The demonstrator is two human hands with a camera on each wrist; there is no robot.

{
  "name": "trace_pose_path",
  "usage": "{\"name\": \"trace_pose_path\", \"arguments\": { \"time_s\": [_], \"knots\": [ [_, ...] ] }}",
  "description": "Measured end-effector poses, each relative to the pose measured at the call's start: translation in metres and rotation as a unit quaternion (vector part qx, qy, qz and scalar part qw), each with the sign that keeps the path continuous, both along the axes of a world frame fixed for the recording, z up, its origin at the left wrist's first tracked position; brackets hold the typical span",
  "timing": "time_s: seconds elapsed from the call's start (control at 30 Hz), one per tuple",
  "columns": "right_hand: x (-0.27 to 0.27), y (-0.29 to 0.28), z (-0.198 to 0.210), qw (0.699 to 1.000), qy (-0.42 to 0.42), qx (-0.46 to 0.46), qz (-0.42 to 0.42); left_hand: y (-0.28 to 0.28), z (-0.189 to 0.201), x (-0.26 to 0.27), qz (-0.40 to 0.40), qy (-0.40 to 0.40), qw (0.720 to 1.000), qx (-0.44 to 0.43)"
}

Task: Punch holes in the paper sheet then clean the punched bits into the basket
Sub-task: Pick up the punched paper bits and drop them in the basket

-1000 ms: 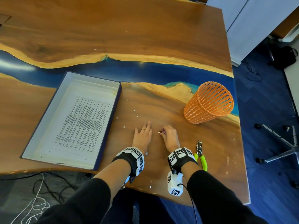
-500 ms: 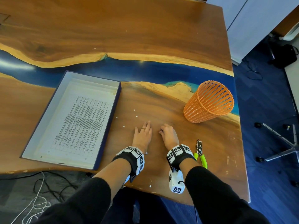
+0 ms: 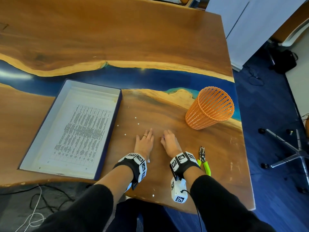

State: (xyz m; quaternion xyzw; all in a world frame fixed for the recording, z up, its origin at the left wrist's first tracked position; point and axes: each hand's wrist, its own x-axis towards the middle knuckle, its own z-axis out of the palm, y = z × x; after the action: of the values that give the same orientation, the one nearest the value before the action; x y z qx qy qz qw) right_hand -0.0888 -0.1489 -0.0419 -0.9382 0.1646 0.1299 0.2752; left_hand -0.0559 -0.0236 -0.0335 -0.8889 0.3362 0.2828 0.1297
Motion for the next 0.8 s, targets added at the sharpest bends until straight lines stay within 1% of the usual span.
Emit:
{"name": "trace_pose_path", "arguments": {
  "time_s": [0.17, 0.3, 0.47, 0.53, 0.6, 0.67, 0.8],
  "knots": [
    [0.019, -0.012, 0.036, 0.996, -0.087, 0.01, -0.002, -0.006, 0.012, 0.007, 0.006, 0.02, 1.0, 0.005],
    [0.032, -0.031, 0.071, 0.985, -0.171, 0.006, -0.021, -0.016, 0.021, 0.014, 0.017, 0.028, 0.999, 0.006],
    [0.037, -0.068, 0.123, 0.962, -0.267, -0.025, -0.048, -0.022, 0.024, 0.013, 0.001, 0.041, 0.998, 0.044],
    [0.034, -0.09, 0.142, 0.949, -0.301, -0.041, -0.082, -0.022, 0.023, 0.012, 0.003, 0.041, 0.998, 0.046],
    [0.029, -0.113, 0.154, 0.94, -0.312, -0.06, -0.124, -0.021, 0.022, 0.012, 0.004, 0.044, 0.998, 0.042],
    [0.024, -0.131, 0.16, 0.939, -0.298, -0.069, -0.156, -0.02, 0.021, 0.012, 0.005, 0.045, 0.998, 0.037],
    [0.017, -0.148, 0.157, 0.942, -0.265, -0.085, -0.187, -0.017, 0.019, 0.013, 0.007, 0.059, 0.998, 0.034]
  ]
}}
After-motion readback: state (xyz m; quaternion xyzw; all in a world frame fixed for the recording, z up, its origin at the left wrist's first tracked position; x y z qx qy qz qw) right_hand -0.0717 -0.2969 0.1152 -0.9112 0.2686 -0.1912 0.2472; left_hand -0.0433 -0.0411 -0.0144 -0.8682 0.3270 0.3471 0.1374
